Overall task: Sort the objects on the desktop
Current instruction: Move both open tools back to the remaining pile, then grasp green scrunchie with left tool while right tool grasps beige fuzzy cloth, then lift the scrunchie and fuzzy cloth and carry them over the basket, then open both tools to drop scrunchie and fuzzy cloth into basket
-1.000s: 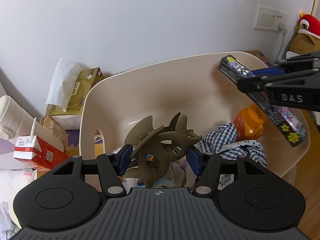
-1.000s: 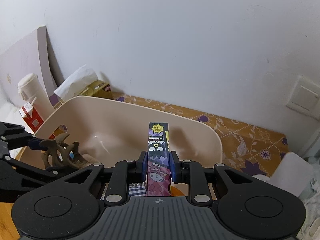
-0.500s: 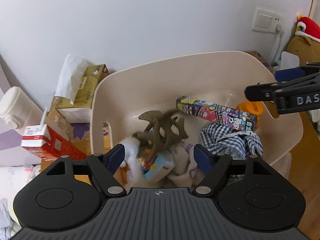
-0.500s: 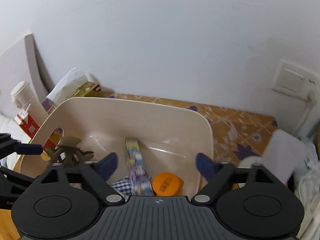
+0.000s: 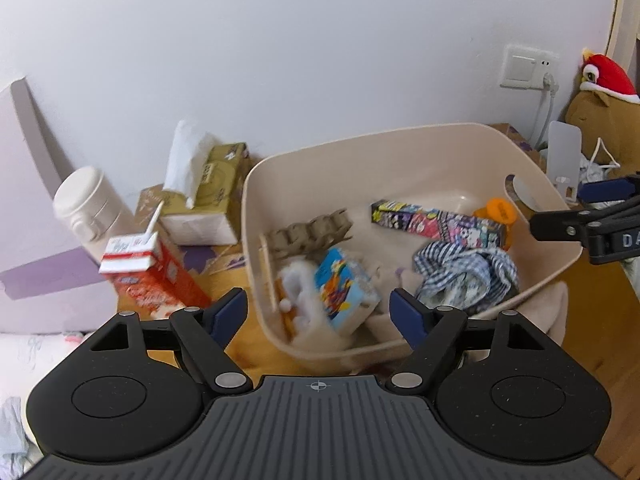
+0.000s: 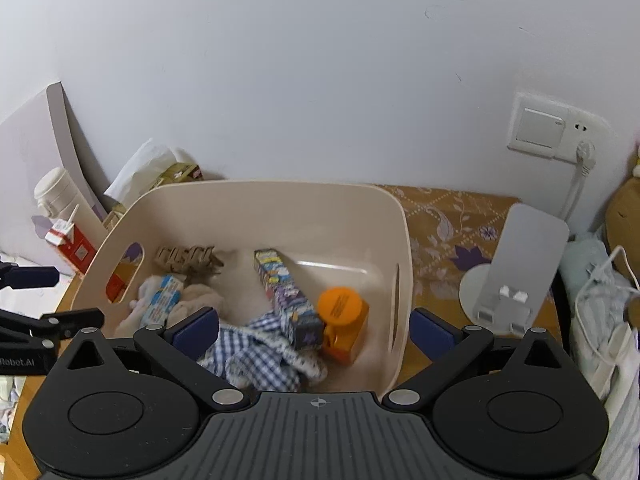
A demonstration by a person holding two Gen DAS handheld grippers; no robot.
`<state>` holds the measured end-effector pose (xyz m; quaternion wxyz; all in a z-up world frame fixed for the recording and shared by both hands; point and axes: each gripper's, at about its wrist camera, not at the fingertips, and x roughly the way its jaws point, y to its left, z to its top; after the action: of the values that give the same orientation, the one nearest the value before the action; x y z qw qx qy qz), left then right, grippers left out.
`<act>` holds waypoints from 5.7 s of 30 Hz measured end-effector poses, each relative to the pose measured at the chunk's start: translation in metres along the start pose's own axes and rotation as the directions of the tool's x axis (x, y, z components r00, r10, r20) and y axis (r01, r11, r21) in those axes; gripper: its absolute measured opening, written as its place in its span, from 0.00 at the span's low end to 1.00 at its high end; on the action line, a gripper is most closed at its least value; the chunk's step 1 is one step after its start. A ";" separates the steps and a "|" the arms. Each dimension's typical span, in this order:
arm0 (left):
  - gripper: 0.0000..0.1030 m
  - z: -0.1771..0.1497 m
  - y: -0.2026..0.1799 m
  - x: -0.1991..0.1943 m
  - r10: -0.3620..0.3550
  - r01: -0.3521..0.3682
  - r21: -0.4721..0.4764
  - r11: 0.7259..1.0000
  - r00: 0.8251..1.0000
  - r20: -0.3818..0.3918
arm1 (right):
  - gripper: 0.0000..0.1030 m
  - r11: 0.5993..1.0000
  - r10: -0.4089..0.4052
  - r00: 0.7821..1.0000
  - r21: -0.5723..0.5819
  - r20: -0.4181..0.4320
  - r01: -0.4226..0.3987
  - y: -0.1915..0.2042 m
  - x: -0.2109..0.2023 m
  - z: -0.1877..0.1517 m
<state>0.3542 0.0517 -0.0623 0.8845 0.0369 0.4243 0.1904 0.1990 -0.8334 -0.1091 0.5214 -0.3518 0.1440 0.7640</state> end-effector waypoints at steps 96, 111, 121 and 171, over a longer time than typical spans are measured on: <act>0.29 -0.100 0.045 0.016 -0.021 -0.013 -0.220 0.975 0.988 -0.151 | 0.15 0.998 0.055 0.998 -0.010 -0.009 -0.055 -0.004 -0.037 -0.084; 0.29 -0.064 0.040 -0.014 -0.019 0.013 -0.177 0.984 0.999 -0.035 | 0.15 1.000 0.016 0.990 0.018 0.137 -0.018 -0.017 -0.078 -0.061; 0.29 -0.030 0.035 -0.016 -0.003 0.007 -0.109 0.994 0.999 0.037 | 0.16 1.000 -0.011 0.979 0.029 0.205 0.005 -0.034 -0.081 -0.031; 0.72 0.016 -0.021 0.046 -0.001 -0.003 0.117 0.993 1.000 0.028 | 0.73 0.996 0.071 0.991 -0.068 0.113 -0.063 -0.019 -0.001 0.014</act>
<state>0.3989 0.0514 -0.0911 0.8865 0.0914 0.4224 0.1652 0.2104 -0.8183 -0.0952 0.4914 -0.3185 0.1008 0.8043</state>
